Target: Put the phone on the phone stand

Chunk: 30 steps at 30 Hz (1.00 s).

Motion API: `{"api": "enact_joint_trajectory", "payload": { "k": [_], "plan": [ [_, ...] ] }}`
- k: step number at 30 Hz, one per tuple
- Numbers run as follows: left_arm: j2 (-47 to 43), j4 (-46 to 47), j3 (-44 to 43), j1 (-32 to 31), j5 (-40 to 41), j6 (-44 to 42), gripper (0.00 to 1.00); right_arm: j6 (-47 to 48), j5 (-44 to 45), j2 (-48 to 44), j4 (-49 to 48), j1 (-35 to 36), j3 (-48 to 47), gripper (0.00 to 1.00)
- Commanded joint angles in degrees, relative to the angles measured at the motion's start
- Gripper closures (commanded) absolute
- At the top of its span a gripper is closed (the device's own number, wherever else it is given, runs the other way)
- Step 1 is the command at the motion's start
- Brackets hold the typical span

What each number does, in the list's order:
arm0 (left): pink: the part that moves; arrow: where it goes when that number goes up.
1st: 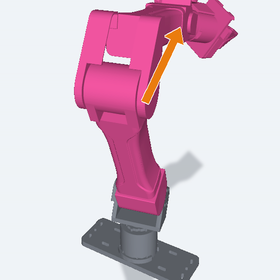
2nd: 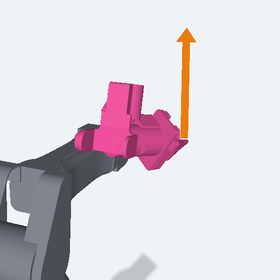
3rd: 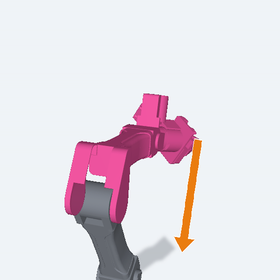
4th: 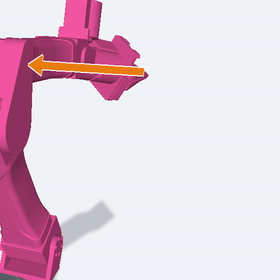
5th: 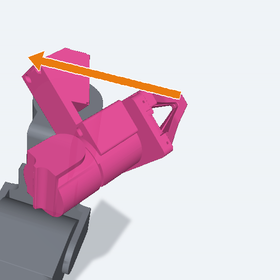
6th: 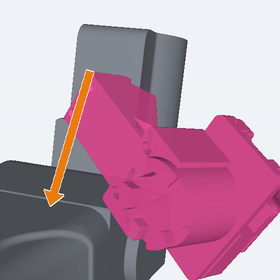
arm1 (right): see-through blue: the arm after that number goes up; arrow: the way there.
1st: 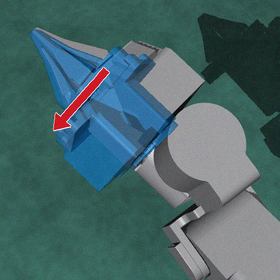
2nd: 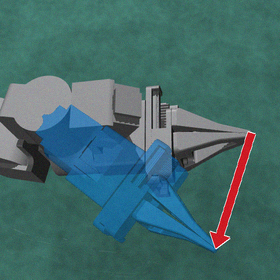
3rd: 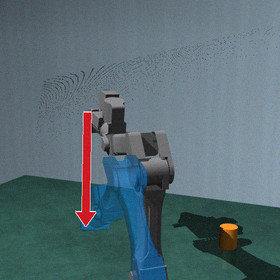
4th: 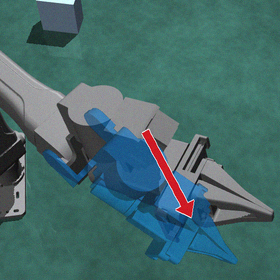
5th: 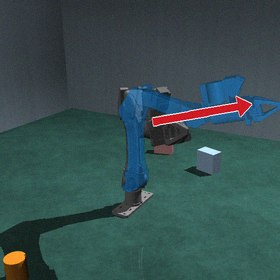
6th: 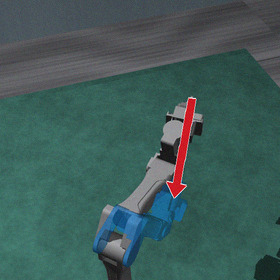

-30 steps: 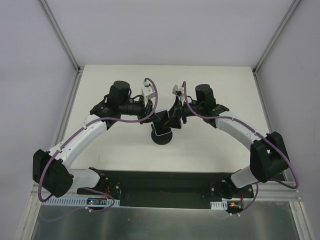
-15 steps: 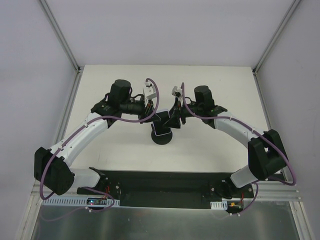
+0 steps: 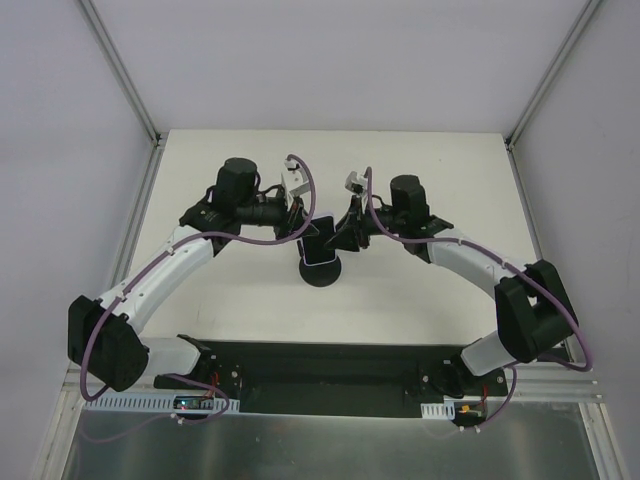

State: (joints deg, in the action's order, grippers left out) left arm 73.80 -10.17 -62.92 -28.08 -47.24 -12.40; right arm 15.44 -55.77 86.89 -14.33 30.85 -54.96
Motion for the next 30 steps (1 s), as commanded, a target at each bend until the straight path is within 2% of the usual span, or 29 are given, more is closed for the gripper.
{"api": "enact_joint_trajectory", "payload": {
  "k": [1,3,6,10,18,19,20,21,24,26,30],
  "plan": [
    [-1.2,4.63,3.06,-1.81,0.57,-5.61,1.0,-26.14,10.93,-0.49,-8.77,0.53,4.41,1.0],
    [-1.99,6.56,5.08,-1.98,0.66,-5.88,1.0,-32.28,14.26,-1.8,-9.4,0.53,5.73,1.0],
    [-2.7,8.32,7.28,-2.16,0.22,-5.88,1.0,-35.82,15.86,-3.04,-12.82,0.79,8.46,1.0],
    [-2.08,8.68,8.16,-2.07,-0.39,-6.05,1.0,-41.7,12.53,-1.2,-20.36,0.96,8.9,1.0],
    [-1.99,9.65,9.12,-2.07,-1.45,-5.18,1.0,-44.53,12.35,-2.86,-19.51,1.14,9.69,1.0],
    [-1.99,10.0,9.39,-2.07,-1.53,-4.83,1.0,-44.45,12.26,-3.22,-19.6,1.14,9.96,0.91],
    [-2.08,10.0,9.65,-2.16,-1.45,-4.04,1.0,-44.71,11.91,-4.09,-19.6,1.05,10.05,0.78],
    [-1.91,10.0,9.83,-2.07,-1.45,-3.68,1.0,-44.36,11.82,-4.53,-19.51,1.05,10.31,0.56],
    [-1.64,10.09,9.57,-2.07,-1.45,-2.1,1.0,-39.38,14.27,-8.13,-15.24,1.14,11.45,0.29],
    [-1.47,10.0,9.13,-2.07,-1.53,-1.22,1.0,-36.2,14.9,-10.5,-12.32,1.23,11.28,0.2],
    [-1.64,9.82,8.34,-2.07,-1.45,-0.78,1.0,-29.43,17.7,-14.89,-3.64,1.23,10.67,0.12]
  ]
}}
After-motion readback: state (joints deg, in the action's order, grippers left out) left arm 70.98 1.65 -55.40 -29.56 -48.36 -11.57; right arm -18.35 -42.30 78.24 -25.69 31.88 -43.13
